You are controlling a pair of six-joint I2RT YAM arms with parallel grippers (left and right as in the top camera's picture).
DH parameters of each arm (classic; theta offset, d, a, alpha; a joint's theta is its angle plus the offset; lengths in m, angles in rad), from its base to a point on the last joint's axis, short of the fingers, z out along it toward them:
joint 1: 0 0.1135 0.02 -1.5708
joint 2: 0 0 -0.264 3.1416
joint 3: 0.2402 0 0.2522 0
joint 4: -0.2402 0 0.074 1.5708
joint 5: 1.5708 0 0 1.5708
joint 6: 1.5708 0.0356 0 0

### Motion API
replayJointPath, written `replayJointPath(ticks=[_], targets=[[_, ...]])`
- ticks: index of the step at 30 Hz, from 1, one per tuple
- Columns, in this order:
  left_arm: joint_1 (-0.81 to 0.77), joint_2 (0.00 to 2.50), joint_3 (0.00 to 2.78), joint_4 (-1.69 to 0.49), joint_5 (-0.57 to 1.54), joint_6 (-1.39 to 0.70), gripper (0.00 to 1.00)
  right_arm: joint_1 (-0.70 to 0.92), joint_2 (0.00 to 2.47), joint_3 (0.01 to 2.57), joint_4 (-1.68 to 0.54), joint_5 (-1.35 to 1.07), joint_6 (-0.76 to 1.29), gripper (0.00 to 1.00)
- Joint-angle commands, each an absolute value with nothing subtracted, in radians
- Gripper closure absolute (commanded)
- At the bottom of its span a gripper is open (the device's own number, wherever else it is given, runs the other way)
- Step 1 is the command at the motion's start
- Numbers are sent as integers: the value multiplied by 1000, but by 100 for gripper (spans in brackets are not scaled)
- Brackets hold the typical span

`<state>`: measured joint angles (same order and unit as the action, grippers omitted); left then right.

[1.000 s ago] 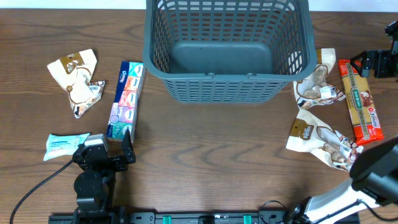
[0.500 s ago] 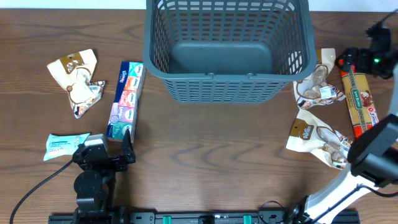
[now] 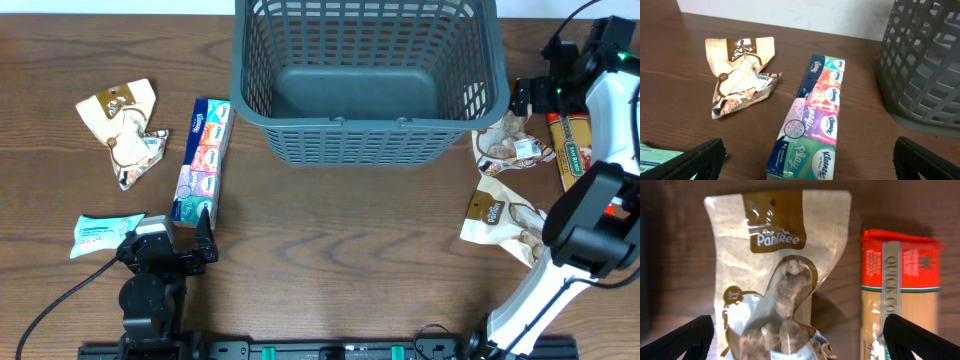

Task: Pack container
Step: 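Reach the right gripper to the upper PaniRee pouch on the right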

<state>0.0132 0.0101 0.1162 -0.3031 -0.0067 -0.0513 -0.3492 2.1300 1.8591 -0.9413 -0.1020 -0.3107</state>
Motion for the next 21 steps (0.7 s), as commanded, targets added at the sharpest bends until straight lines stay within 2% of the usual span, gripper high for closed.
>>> replayJointPath(ticks=[1,21], targets=[[19,4,96,-316,-7,-46,1,-350,2163,1876,-935,-94,-244,1],[19,4,96,-316,-7,-46,1,-345,2291,1867,-985,-83,-217,1]])
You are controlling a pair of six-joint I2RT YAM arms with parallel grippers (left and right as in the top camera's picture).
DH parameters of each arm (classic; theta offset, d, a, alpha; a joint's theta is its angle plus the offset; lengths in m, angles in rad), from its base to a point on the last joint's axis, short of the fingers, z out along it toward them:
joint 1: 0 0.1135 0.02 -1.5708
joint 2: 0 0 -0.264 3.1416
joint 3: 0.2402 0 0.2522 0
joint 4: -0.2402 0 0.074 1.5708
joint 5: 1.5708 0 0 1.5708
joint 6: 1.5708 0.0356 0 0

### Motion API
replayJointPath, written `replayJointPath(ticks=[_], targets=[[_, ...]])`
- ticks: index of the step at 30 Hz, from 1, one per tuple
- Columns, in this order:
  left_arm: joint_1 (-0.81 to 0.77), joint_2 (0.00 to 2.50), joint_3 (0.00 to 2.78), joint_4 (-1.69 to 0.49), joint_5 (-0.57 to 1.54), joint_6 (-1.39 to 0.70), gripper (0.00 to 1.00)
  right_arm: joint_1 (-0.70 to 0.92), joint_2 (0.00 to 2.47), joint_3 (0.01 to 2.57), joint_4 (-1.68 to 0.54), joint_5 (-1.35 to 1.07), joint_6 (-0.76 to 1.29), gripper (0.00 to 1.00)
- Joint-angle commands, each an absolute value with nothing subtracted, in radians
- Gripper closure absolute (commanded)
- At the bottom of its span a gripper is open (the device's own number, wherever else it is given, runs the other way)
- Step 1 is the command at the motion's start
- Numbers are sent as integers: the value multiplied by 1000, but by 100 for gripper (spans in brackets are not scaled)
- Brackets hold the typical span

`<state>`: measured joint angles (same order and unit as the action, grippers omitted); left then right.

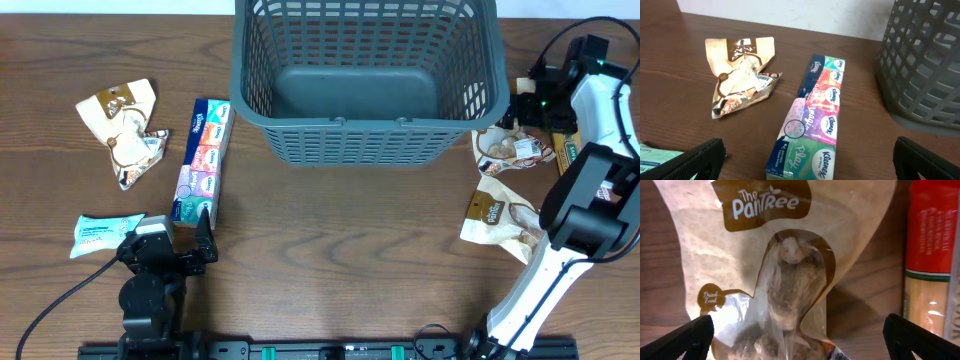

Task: Pack container
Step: 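Reach the right gripper to the upper PaniRee pouch on the right, then grasp the upper PaniRee pouch with the right gripper and lift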

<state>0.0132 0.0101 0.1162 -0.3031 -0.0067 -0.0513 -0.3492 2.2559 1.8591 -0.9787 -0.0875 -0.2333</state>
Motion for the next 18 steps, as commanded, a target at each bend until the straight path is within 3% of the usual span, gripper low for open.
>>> replayJointPath(ticks=[1,18], targets=[[19,4,96,-316,-7,-46,1,-345,2296,1867,-987,-83,-217,1],[19,4,96,-316,-7,-46,1,-345,2342,1851,-987,-86,-217,1]])
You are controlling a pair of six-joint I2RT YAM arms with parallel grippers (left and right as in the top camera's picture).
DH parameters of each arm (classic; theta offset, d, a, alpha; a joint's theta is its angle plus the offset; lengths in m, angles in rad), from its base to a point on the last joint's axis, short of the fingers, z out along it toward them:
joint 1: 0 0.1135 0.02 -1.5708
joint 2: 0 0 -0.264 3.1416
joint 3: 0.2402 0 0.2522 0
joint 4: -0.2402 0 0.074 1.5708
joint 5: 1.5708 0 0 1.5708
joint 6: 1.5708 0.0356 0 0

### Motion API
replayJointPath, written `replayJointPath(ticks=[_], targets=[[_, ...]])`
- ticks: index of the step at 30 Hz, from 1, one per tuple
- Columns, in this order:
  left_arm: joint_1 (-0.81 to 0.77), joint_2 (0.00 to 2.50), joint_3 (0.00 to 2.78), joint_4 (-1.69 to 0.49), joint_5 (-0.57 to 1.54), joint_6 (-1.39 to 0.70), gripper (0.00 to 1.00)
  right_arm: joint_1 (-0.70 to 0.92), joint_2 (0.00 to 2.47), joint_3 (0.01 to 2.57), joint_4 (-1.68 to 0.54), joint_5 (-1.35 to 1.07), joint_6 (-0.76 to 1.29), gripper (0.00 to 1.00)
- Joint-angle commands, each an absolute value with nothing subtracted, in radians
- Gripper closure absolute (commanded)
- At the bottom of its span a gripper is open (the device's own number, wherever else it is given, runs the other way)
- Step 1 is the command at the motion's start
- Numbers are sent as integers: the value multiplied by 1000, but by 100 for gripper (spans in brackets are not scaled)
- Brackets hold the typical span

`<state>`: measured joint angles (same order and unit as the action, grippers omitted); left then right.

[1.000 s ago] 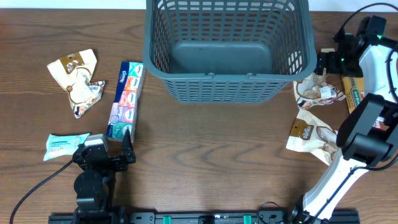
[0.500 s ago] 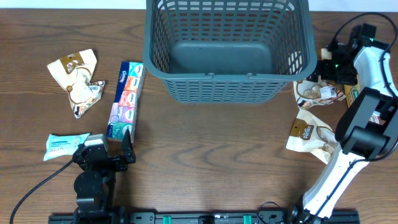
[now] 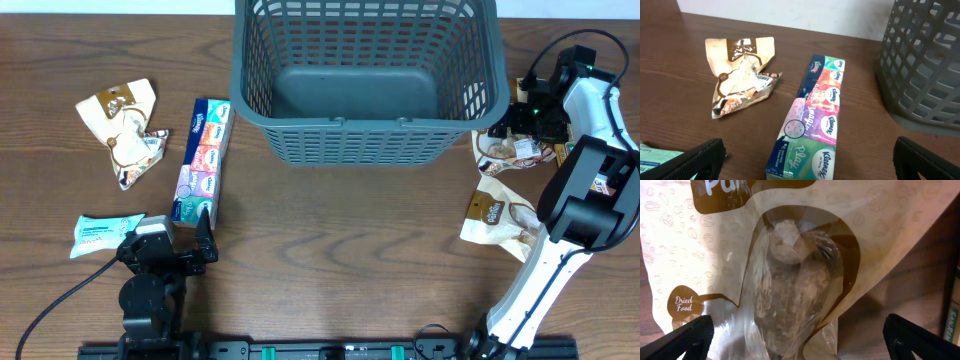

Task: Pack container
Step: 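Grasp the upper PaniRee pouch with the right gripper and lift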

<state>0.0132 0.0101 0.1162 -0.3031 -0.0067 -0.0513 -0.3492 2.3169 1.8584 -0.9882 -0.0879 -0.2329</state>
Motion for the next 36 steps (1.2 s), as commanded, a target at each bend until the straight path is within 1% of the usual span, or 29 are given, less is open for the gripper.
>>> replayJointPath(ticks=[1,6,10,11,12,13,14,16,17,18,19,20,21,22,36], targets=[[19,4,96,-316,-7,-46,1,-345,2342,1849,-987,-86,-217,1],[19,4,96,-316,-7,-46,1,-345,2342,1838,-982,-86,-217,1],[19,4,96,-316,-7,-46,1,-345,2342,1836,-981,-86,-217,13],[19,4,96,-316,-7,-46,1,-345,2342,1836,-980,-86,-217,14],[19,4,96,-316,-7,-46,2,-345,2342,1836,-980,-86,-217,12],[19,4,96,-316,-7,-46,1,-345,2342,1836,-980,-86,-217,7],[19,4,96,-316,-7,-46,1,-345,2342,1836,-980,-86,-217,6],[19,4,96,-316,-7,-46,1,-345,2342,1836,-980,-86,-217,6],[19,4,96,-316,-7,-46,1,-345,2342,1836,-980,-86,-217,8],[19,4,96,-316,-7,-46,1,-345,2342,1836,-980,-86,-217,20],[19,4,96,-316,-7,-46,1,-345,2342,1836,-980,-86,-217,37],[19,4,96,-316,-7,-45,1,-345,2342,1836,-980,-86,-217,62],[19,4,96,-316,-7,-46,1,-345,2342,1836,-980,-86,-217,82],[19,4,96,-316,-7,-46,1,-345,2342,1836,-980,-86,-217,99],[19,4,96,-316,-7,-46,1,-346,2327,1838,-972,-118,-207,99]])
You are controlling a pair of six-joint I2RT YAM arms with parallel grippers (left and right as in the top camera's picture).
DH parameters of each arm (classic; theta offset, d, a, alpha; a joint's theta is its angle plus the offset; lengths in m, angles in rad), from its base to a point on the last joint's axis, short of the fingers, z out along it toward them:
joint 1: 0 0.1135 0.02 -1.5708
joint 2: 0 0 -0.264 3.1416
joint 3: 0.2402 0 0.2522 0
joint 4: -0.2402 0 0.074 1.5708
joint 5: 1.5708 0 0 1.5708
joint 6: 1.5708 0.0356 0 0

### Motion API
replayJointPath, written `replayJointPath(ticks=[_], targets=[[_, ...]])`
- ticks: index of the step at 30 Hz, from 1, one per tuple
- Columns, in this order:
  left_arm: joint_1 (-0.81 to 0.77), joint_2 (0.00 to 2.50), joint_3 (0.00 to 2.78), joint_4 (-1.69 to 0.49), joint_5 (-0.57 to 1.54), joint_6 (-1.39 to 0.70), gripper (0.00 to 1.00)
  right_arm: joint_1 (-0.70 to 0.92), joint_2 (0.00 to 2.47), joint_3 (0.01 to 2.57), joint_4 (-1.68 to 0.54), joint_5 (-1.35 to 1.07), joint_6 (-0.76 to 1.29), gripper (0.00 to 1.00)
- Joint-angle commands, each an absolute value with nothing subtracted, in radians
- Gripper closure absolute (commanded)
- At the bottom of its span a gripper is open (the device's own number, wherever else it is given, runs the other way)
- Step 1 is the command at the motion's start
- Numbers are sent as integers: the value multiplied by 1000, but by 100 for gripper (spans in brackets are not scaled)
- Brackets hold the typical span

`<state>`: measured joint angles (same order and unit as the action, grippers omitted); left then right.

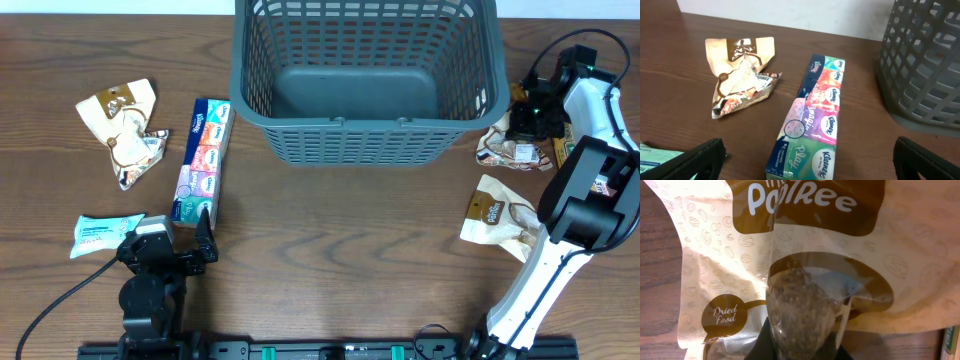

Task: Pack container
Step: 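Grasp the upper PaniRee pouch with the right gripper and lift, then carry the pouch over the basket and release it inside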

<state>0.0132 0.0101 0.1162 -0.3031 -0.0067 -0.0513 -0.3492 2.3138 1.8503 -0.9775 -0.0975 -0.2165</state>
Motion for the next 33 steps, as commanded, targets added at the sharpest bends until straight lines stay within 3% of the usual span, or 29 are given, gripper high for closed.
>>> replayJointPath(ticks=[1,13,27,33], targets=[[19,4,96,-316,-7,-46,1,-346,2320,1840,-972,-122,-205,99],[19,4,96,-316,-7,-46,1,-354,2049,1854,-950,-143,-168,98],[19,4,96,-316,-7,-46,1,-365,1456,1858,-885,-190,-123,98],[19,4,96,-316,-7,-46,1,-329,1303,1858,-765,-319,-52,98]])
